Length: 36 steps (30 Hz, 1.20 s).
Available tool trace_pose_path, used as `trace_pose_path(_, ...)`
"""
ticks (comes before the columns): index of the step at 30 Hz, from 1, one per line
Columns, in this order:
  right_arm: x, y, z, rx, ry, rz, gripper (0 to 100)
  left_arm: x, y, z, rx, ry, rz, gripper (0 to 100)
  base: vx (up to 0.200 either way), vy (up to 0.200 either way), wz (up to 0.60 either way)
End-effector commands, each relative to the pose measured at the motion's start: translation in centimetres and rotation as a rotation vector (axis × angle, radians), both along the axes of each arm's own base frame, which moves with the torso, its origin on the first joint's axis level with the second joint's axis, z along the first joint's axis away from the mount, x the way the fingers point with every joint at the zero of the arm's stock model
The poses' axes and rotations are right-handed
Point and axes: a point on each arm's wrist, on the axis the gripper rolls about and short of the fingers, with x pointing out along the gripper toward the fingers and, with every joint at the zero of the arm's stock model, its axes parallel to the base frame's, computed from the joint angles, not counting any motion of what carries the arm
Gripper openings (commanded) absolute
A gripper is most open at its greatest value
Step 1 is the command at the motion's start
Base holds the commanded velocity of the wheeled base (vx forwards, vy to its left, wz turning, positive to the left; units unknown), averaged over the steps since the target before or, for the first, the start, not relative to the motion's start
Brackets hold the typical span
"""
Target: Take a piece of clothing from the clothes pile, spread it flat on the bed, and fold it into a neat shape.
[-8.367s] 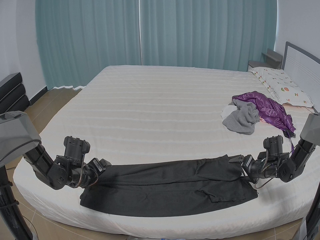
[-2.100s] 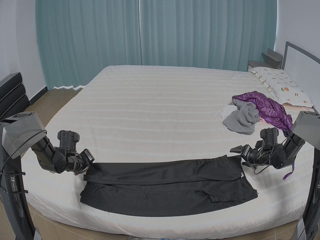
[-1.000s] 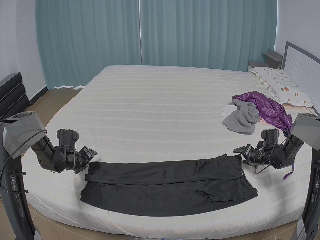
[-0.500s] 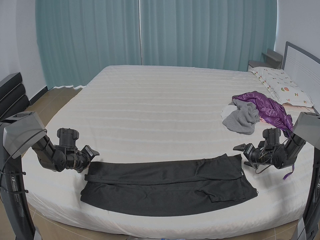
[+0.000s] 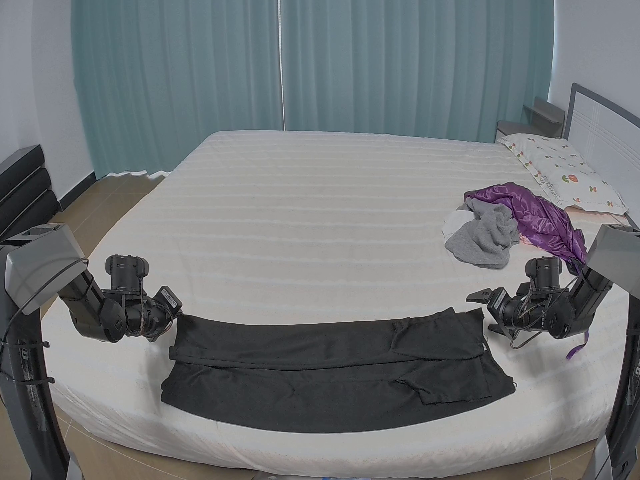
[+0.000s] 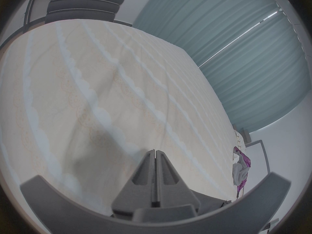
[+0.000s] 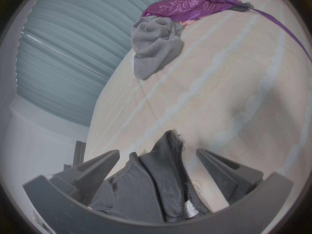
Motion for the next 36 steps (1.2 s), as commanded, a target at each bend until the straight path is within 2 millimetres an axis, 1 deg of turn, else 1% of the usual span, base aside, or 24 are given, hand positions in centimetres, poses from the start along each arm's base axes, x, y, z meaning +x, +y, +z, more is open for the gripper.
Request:
trace_pose_path(1,-0.2,0.0,0.3,0.0,-0.004,0.002,100,0.1,0.1,-0.5,-0.001,0.01,0.001,0,0.0,0.0,0.0)
trace_pose_path(4,-0.5,0.1,0.8,0.009,-0.008,0.01,100,0.3,0.1,-0.4,-0.004,0.002,0.002,0,0.0,0.0,0.0)
trace_pose_path(5,-0.6,0.1,0.9,0.012,-0.01,0.013,100,0.3,0.1,-0.4,-0.004,0.002,0.002,100,0.0,0.0,0.0)
trace_pose_path(10,-1.4,0.2,1.5,0.023,-0.01,0.028,100,0.3,0.1,-0.5,-0.005,0.001,0.004,100,0.0,0.0,0.0)
trace_pose_path(13,-1.8,0.2,1.8,0.024,-0.008,0.027,100,0.0,0.4,-0.4,-0.012,0.007,0.018,100,0.0,0.0,0.0)
trace_pose_path(15,-2.6,0.3,2.2,0.027,-0.005,0.027,100,-1.4,0.7,1.0,-0.019,0.0,0.03,100,0.0,0.0,0.0)
trace_pose_path(16,-2.7,0.3,2.2,0.028,-0.003,0.026,100,-1.7,0.8,1.3,-0.019,-0.002,0.032,100,0.0,0.0,0.0)
trace_pose_path(17,-3.1,0.3,2.7,0.039,-0.005,0.018,100,-2.8,0.7,2.2,-0.024,-0.005,0.026,100,0.0,0.0,0.0)
trace_pose_path(19,-3.5,0.3,3.6,0.051,-0.017,0.008,100,-4.0,0.5,2.9,-0.024,0.006,0.021,100,0.0,0.0,0.0)
trace_pose_path(20,-3.6,0.3,3.9,0.058,-0.022,0.002,100,-4.7,0.3,2.9,-0.019,0.02,0.014,100,0.0,0.0,0.0)
trace_pose_path(21,-3.7,0.3,4.0,0.059,-0.025,0.001,100,-4.9,0.2,2.9,-0.018,0.025,0.011,100,0.0,0.0,0.0)
trace_pose_path(22,-3.8,0.3,4.2,0.064,-0.024,-0.003,100,-5.7,-0.5,2.5,-0.012,0.051,-0.006,100,0.0,0.0,0.0)
trace_pose_path(23,-4.0,0.3,4.1,0.064,-0.021,-0.003,100,-5.8,-0.9,2.3,-0.009,0.06,-0.016,100,0.0,0.0,0.0)
trace_pose_path(29,-4.3,1.1,3.8,0.066,-0.004,0.017,100,-6.1,-2.1,1.8,0.003,0.084,-0.035,100,0.0,0.0,0.0)
trace_pose_path(32,-4.4,1.2,3.8,0.064,-0.002,0.021,100,-6.0,-2.4,1.1,0.021,0.102,-0.028,100,0.0,0.0,0.0)
trace_pose_path(33,-4.4,1.2,3.8,0.064,-0.002,0.021,100,-6.0,-2.4,1.1,0.023,0.104,-0.026,0,0.0,0.0,0.0)
trace_pose_path(36,-4.7,1.9,3.9,0.055,0.004,0.035,100,-6.1,-2.6,0.5,0.045,0.124,-0.02,0,0.0,0.0,0.0)
